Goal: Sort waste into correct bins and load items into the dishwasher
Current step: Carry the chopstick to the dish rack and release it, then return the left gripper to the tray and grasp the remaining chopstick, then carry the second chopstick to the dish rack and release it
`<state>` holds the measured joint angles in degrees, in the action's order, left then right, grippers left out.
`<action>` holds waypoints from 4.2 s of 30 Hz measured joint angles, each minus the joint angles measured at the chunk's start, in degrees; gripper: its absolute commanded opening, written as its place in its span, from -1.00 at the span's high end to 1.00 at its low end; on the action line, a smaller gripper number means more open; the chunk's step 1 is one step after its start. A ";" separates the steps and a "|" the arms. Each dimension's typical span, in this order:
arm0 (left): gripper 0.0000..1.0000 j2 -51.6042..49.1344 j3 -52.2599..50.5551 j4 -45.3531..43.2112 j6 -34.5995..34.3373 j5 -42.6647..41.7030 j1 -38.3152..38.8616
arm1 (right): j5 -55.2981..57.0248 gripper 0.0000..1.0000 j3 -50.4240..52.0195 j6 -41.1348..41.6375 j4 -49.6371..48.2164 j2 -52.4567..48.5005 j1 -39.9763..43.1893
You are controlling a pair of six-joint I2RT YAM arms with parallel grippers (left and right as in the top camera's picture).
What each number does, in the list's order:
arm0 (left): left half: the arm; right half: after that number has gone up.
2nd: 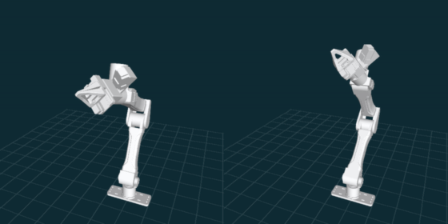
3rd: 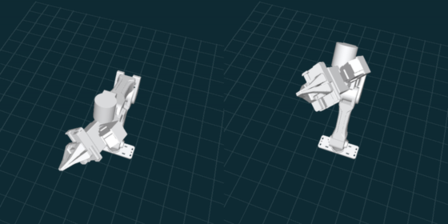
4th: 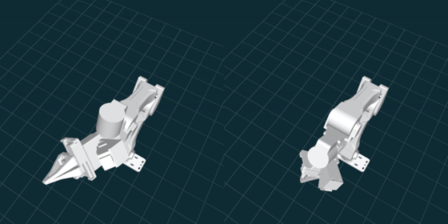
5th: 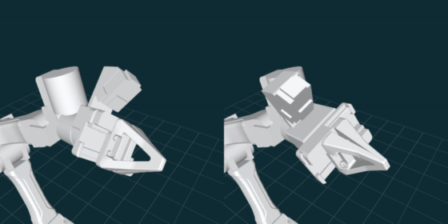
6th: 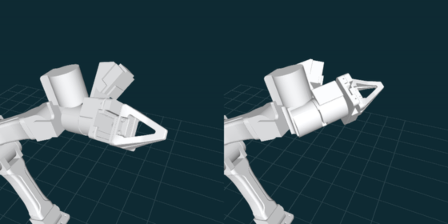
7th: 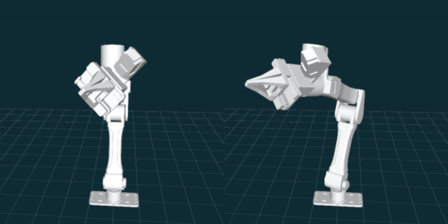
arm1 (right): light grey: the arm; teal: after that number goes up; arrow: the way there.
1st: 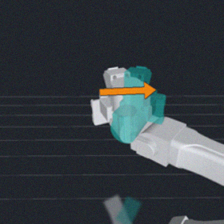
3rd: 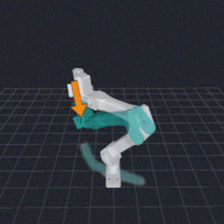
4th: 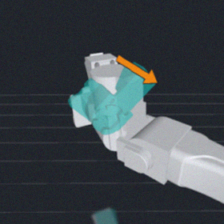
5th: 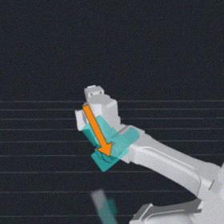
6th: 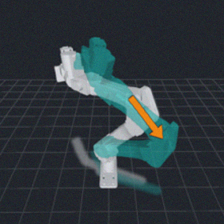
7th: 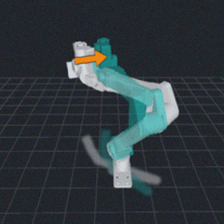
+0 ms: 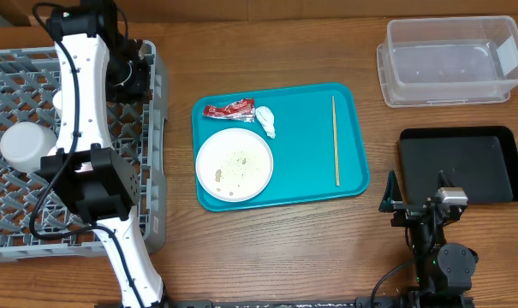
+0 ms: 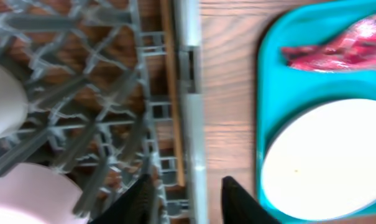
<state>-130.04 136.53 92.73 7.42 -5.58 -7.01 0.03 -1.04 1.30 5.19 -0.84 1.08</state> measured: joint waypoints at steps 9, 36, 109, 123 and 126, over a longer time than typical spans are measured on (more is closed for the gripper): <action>-1.00 1.25 12.11 -0.87 -1.49 -25.33 6.75 | 0.00 -0.99 0.00 0.00 -0.04 0.00 0.00; -0.66 -12.55 12.76 -13.90 -52.28 14.91 57.22 | 0.02 -0.99 0.00 0.00 -0.02 0.00 0.00; 0.92 -1.31 12.20 3.52 -20.61 19.21 3.06 | 0.02 -0.99 0.00 0.00 -0.02 0.00 0.00; 0.92 -1.33 2.43 0.04 -2.43 -1.81 -3.58 | 0.00 -0.99 0.00 0.00 -0.02 0.00 0.00; 0.92 -1.33 0.50 0.00 -1.18 -1.88 -3.50 | 0.00 -0.99 0.00 0.00 -0.02 0.00 0.02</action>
<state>-131.37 137.03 92.73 6.24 -7.46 -10.50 0.03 -1.04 1.30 5.17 -0.84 1.10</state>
